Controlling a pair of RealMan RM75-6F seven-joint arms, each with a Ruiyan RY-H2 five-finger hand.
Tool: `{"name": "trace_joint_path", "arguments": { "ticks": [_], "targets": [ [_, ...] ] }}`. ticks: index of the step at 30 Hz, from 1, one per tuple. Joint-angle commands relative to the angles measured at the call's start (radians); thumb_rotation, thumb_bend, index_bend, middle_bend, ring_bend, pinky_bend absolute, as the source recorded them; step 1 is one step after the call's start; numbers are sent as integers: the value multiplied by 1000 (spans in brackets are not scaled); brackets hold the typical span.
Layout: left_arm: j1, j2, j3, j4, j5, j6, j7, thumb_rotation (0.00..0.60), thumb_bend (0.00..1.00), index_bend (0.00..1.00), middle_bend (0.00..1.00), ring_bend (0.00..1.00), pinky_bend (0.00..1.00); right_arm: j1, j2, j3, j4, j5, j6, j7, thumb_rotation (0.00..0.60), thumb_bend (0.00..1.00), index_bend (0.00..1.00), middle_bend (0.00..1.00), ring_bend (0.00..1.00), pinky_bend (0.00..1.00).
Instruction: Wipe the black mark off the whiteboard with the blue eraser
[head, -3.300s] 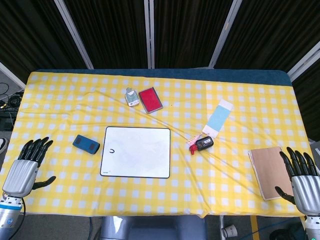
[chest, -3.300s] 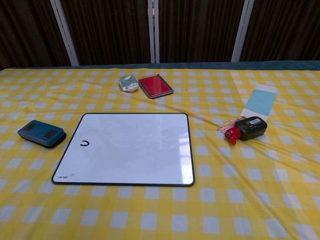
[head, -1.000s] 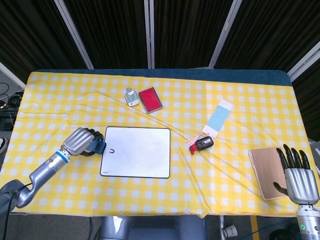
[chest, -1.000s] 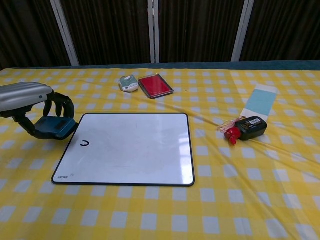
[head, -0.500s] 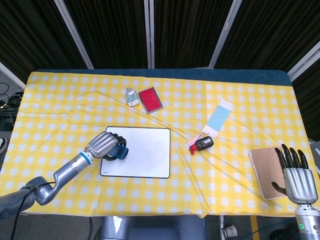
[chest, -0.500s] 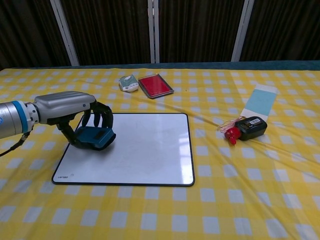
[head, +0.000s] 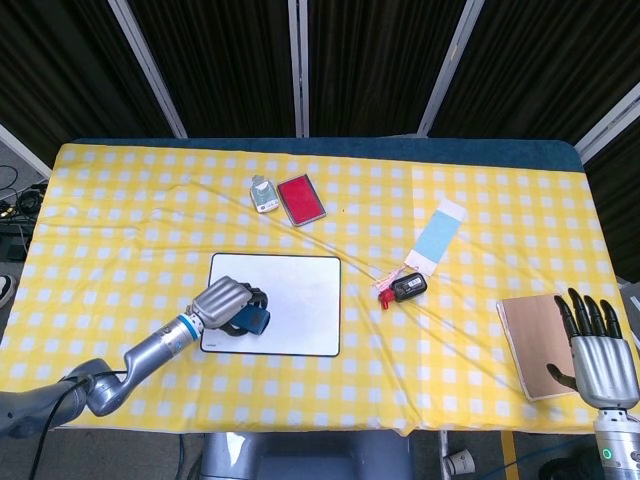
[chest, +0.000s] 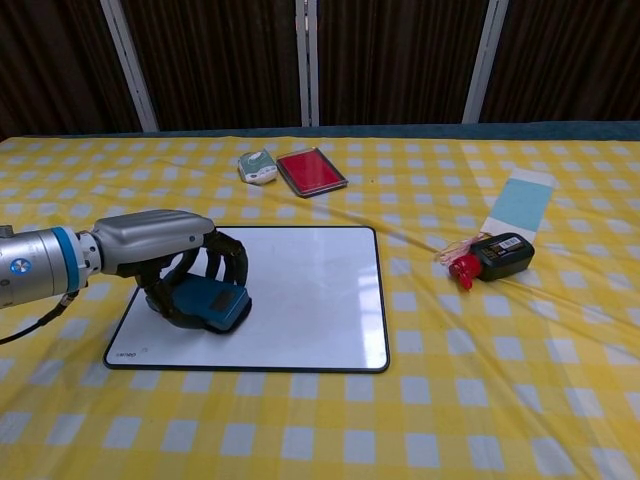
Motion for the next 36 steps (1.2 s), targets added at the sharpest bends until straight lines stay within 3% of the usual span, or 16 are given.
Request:
{"name": "trace_joint_path", "arguments": {
  "ticks": [1, 15, 24, 36],
  "targets": [
    [-2, 8, 4, -5, 6, 9, -10, 600, 304, 608, 480, 436, 520, 0, -1, 0, 1, 1, -1, -3, 600, 0, 0, 0, 0, 0],
    [-22, -17, -22, 136, -42, -27, -100, 600, 306, 612, 481, 438, 521, 3, -6, -1, 1, 1, -3, -10, 600, 0, 0, 0, 0, 0],
    [-35, -25, -1, 100, -20, -27, -178, 600, 307, 614, 482, 438, 521, 1, -5, 1, 1, 3, 2, -9, 600, 0, 0, 0, 0, 0],
    [-48, -17, 20, 37, 11, -7, -172, 600, 307, 615, 483, 438, 521, -1, -3, 1, 3, 5, 4, -7, 600, 0, 0, 0, 0, 0]
  ]
}}
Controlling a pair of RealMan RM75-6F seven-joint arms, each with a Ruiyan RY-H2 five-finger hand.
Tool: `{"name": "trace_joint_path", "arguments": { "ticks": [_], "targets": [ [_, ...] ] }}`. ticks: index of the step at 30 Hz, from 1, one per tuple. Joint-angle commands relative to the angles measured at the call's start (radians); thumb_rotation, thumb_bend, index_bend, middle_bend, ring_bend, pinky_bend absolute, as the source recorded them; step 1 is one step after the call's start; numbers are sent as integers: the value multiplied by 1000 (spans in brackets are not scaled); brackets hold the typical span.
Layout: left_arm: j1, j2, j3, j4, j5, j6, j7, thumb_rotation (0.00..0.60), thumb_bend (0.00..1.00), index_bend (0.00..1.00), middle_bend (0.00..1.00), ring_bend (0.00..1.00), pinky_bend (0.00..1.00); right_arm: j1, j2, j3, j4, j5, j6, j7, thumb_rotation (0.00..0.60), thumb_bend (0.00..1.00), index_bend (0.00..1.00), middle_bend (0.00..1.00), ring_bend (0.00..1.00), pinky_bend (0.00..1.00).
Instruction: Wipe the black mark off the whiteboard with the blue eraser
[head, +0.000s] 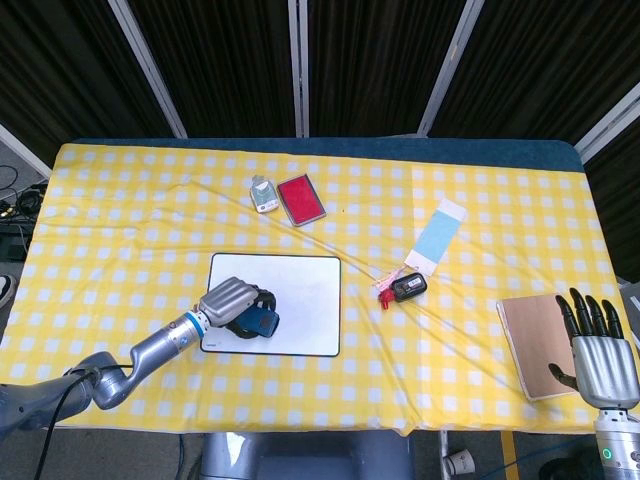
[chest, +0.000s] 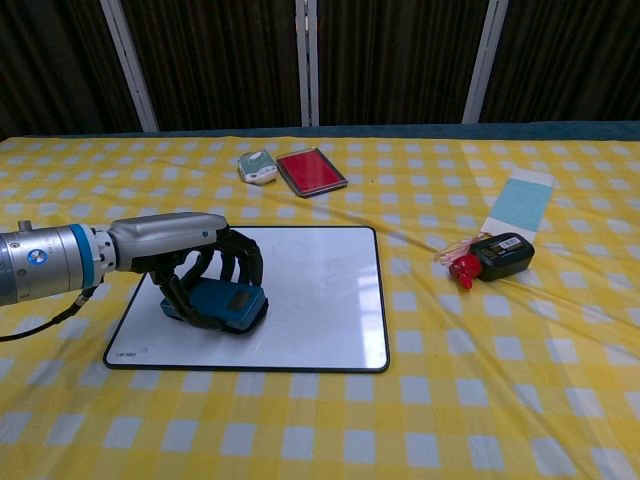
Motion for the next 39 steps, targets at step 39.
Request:
{"name": "trace_joint_path", "arguments": {
  "ticks": [39],
  "targets": [
    [-1, 23, -9, 0, -25, 22, -65, 600, 335, 629, 496, 446, 527, -4, 5, 0, -7, -4, 10, 1, 600, 0, 0, 0, 0, 0]
  ]
}}
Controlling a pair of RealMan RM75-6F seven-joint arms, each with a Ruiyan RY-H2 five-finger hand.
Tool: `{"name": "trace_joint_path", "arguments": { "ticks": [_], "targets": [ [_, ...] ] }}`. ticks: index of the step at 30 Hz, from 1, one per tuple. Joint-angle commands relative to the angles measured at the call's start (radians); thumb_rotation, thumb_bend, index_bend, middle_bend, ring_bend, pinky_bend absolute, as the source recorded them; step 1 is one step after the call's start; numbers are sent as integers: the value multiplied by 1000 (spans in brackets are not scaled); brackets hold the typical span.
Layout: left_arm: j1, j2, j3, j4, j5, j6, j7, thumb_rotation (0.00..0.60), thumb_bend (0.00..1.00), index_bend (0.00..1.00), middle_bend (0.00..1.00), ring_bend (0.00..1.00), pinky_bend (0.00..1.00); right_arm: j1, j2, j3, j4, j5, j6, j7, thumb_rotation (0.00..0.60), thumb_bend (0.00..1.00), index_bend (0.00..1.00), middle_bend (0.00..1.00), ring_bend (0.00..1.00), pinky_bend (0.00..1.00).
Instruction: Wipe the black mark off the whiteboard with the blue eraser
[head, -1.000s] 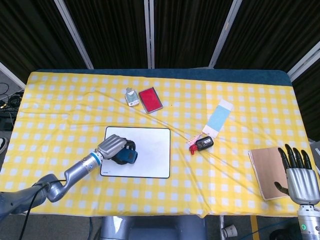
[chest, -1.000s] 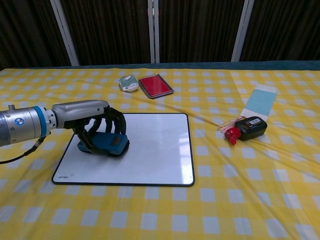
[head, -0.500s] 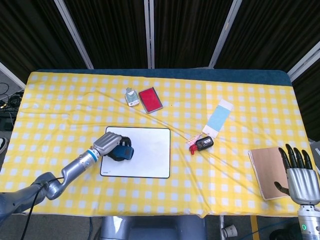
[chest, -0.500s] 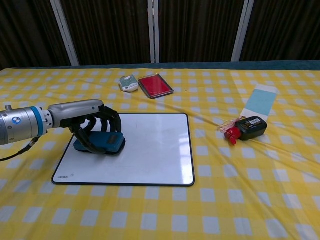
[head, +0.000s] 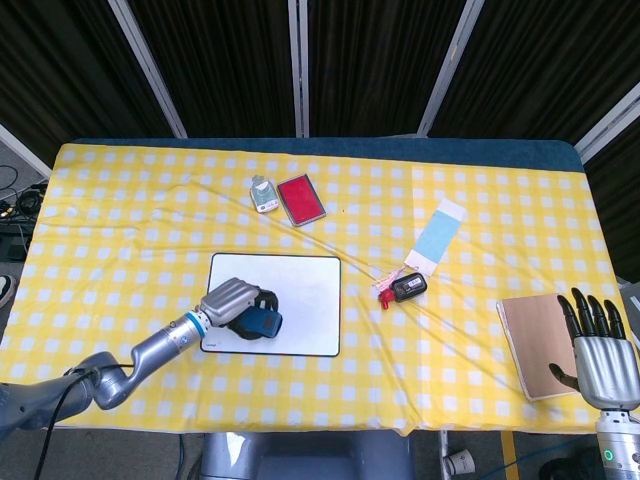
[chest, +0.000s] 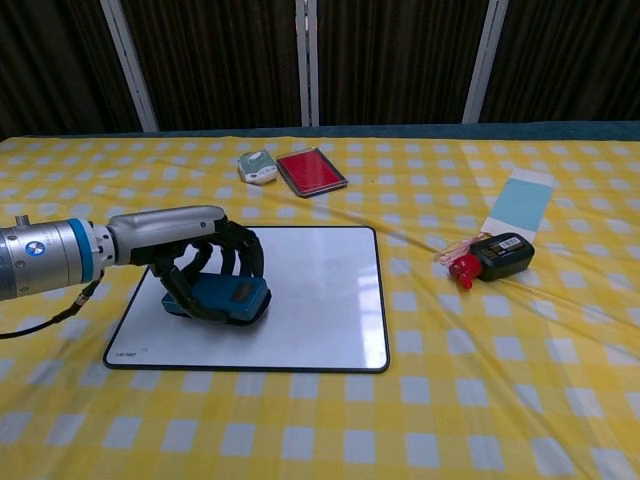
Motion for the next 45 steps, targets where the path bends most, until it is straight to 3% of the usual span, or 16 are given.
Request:
{"name": "trace_joint_path", "arguments": {
  "ticks": [1, 11, 19, 22, 24, 25, 27, 30, 34, 39, 40, 45],
  "targets": [
    [5, 25, -14, 6, -14, 13, 20, 600, 335, 629, 496, 446, 527, 0, 0, 0, -1, 0, 0, 1, 600, 0, 0, 0, 0, 0],
    [39, 90, -31, 91, -68, 15, 20, 600, 335, 621, 496, 446, 527, 0, 2, -2, -8, -6, 2, -1, 600, 0, 0, 0, 0, 0],
    [116, 83, 4, 273, -87, 15, -20, 600, 330, 594, 475, 441, 517, 3, 0, -6, -14, -17, -1, -5, 600, 0, 0, 0, 0, 0],
    [125, 80, 17, 289, -78, 8, -42, 600, 205, 404, 272, 267, 387, 4, 0, -7, -16, -19, -1, -5, 600, 0, 0, 0, 0, 0],
    [130, 89, 20, 280, -73, 9, -46, 596, 42, 111, 46, 49, 150, 5, 0, -7, -17, -21, -2, -6, 600, 0, 0, 0, 0, 0],
    [133, 94, 16, 273, -73, 21, -42, 591, 14, 44, 9, 12, 84, 5, 0, -7, -18, -22, -2, -6, 600, 0, 0, 0, 0, 0],
    [144, 112, 4, 246, -75, 56, -25, 564, 0, 0, 0, 0, 0, 6, 1, -8, -20, -25, -1, -4, 600, 0, 0, 0, 0, 0],
    [164, 156, -20, 172, -91, 110, 14, 539, 0, 0, 0, 0, 0, 5, 5, -7, -23, -27, 2, 2, 600, 0, 0, 0, 0, 0],
    [213, 229, -62, 31, -139, 191, 143, 574, 0, 0, 0, 0, 0, 4, 12, -6, -29, -34, 8, 13, 600, 0, 0, 0, 0, 0],
    [316, 336, -93, -218, -216, 327, 407, 600, 0, 0, 0, 0, 0, 6, 21, -8, -37, -47, 11, 29, 600, 0, 0, 0, 0, 0],
    [364, 371, -94, -310, -240, 388, 486, 600, 0, 0, 0, 0, 0, 6, 24, -9, -39, -54, 14, 37, 600, 0, 0, 0, 0, 0],
    [480, 452, -66, -529, -259, 519, 631, 600, 0, 0, 0, 0, 0, 5, 39, -9, -43, -68, 24, 67, 600, 0, 0, 0, 0, 0]
  ]
}}
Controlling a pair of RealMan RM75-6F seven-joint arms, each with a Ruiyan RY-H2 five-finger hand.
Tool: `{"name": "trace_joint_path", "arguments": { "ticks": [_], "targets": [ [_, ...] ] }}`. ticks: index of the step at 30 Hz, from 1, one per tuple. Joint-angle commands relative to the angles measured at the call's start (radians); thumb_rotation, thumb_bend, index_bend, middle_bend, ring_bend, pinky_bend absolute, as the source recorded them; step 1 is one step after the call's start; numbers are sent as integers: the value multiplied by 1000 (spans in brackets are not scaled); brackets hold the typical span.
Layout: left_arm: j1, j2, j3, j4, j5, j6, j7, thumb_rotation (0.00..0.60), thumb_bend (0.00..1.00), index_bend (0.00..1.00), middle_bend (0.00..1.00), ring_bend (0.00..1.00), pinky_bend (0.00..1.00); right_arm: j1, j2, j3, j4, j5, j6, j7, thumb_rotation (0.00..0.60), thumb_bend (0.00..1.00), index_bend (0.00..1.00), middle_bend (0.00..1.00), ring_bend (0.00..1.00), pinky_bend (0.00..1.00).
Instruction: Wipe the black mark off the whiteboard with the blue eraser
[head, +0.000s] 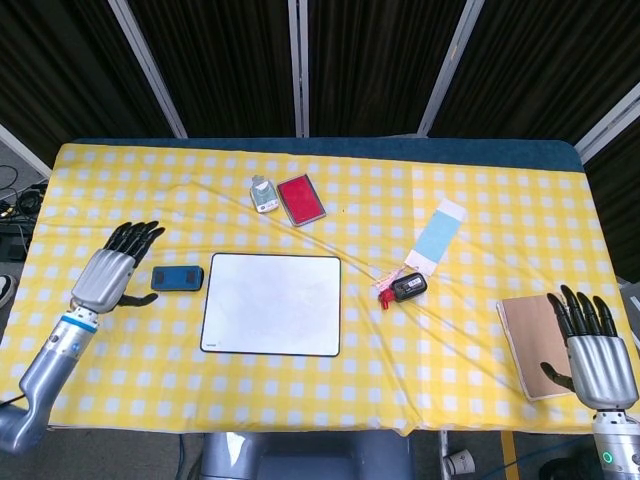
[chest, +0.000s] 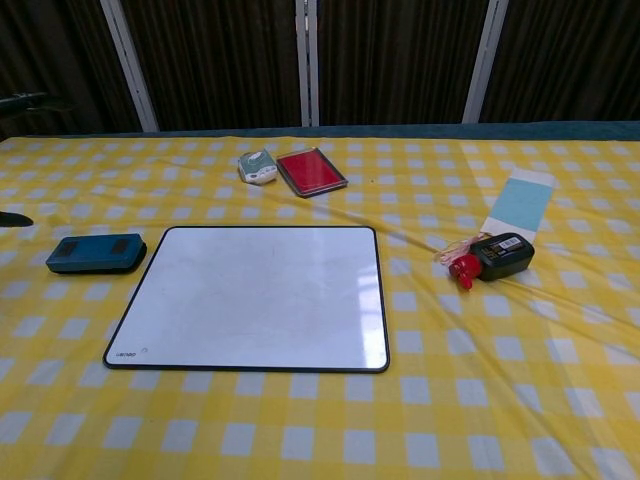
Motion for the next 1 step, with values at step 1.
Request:
{"name": "trace_joint_path", "arguments": {
  "ticks": [1],
  "targets": [
    [155, 116, 11, -238, -47, 177, 192, 600, 0, 0, 0, 0, 0, -1, 8, 0, -4, -8, 6, 15, 600, 0, 0, 0, 0, 0]
  ]
}}
